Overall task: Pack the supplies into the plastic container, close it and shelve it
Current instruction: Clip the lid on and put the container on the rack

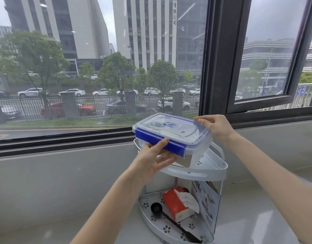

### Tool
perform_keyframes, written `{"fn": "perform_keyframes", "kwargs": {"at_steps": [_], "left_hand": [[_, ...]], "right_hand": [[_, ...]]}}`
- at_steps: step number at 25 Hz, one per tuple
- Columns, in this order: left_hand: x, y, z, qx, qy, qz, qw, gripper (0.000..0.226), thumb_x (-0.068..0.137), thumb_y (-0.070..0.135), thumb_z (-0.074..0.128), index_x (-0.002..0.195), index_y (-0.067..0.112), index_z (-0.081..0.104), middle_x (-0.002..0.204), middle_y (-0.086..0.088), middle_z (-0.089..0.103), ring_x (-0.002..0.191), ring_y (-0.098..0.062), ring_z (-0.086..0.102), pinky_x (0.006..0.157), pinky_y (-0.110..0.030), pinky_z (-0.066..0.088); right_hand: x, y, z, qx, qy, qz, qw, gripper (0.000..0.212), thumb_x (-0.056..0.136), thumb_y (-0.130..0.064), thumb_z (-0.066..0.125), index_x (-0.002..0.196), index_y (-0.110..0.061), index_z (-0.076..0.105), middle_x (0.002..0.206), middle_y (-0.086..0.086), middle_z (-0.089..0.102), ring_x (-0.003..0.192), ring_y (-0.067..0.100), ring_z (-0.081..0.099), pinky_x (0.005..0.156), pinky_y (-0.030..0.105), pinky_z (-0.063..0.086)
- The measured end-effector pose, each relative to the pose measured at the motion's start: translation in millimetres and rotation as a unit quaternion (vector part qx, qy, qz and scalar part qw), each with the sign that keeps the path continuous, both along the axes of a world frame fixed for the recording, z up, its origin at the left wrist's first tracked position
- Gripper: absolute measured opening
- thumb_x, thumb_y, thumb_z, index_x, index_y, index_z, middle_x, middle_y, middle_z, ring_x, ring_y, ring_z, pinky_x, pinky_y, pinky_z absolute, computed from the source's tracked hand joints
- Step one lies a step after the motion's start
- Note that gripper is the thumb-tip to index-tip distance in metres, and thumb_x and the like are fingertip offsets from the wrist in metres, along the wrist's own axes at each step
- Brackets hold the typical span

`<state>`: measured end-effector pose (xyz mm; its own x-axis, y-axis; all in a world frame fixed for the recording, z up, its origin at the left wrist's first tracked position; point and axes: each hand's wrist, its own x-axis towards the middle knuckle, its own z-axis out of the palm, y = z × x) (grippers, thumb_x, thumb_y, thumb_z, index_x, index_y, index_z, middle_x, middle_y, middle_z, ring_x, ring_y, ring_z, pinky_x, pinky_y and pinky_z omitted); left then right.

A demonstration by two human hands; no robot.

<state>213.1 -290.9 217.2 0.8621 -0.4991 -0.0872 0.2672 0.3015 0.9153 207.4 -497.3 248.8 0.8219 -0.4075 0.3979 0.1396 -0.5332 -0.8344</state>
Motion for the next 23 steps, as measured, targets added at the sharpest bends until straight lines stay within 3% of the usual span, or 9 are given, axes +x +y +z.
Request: {"fn": "perform_keyframes", "kwargs": {"at_steps": [5,11,14,17,23], "left_hand": [[0,-7,0,-0.005,0.022,0.01,1.0,0.045,0.083,0.014,0.061,0.123,0.002,0.047,0.084,-0.012,0.066,0.051,-0.014,0.07,0.044,-0.023,0.056],[1,-10,-14,0.044,0.012,0.011,0.999,0.041,0.083,0.017,0.062,0.119,0.0,0.051,0.085,-0.013,0.068,0.053,-0.014,0.07,0.049,-0.023,0.058],[2,-7,-16,0.068,-0.014,-0.008,0.998,0.038,0.084,0.017,0.06,0.118,0.001,0.052,0.089,-0.012,0.07,0.06,-0.014,0.071,0.056,-0.024,0.06],[0,-6,-16,0.08,-0.014,-0.012,0.997,0.033,0.086,0.014,0.057,0.117,0.001,0.052,0.093,-0.013,0.069,0.064,-0.014,0.071,0.057,-0.026,0.06],[-1,-1,-9,0.101,0.017,-0.007,0.995,0.016,0.09,0.012,0.05,0.105,0.005,0.051,0.089,-0.016,0.068,0.067,-0.02,0.069,0.055,-0.028,0.058]], "right_hand": [[5,-8,4,-0.033,0.016,0.01,0.999,0.024,0.088,-0.009,0.054,0.107,0.001,0.065,0.114,0.017,0.066,0.096,0.014,0.053,0.079,0.016,0.041],[11,-14,-12,-0.038,0.046,0.019,0.998,0.023,0.086,-0.007,0.057,0.105,0.003,0.066,0.113,0.02,0.066,0.098,0.022,0.058,0.091,0.026,0.039],[16,-16,-19,-0.093,0.094,-0.004,0.991,0.021,0.085,-0.012,0.058,0.102,-0.005,0.07,0.109,0.014,0.069,0.093,0.016,0.055,0.088,0.029,0.042],[15,-18,-24,-0.079,0.104,-0.016,0.991,0.022,0.087,-0.015,0.056,0.102,-0.007,0.069,0.112,0.013,0.067,0.095,0.016,0.053,0.095,0.035,0.043],[12,-7,-21,-0.137,0.118,-0.046,0.982,0.026,0.092,-0.018,0.047,0.108,-0.012,0.067,0.115,0.01,0.067,0.097,0.018,0.054,0.092,0.032,0.042]]}}
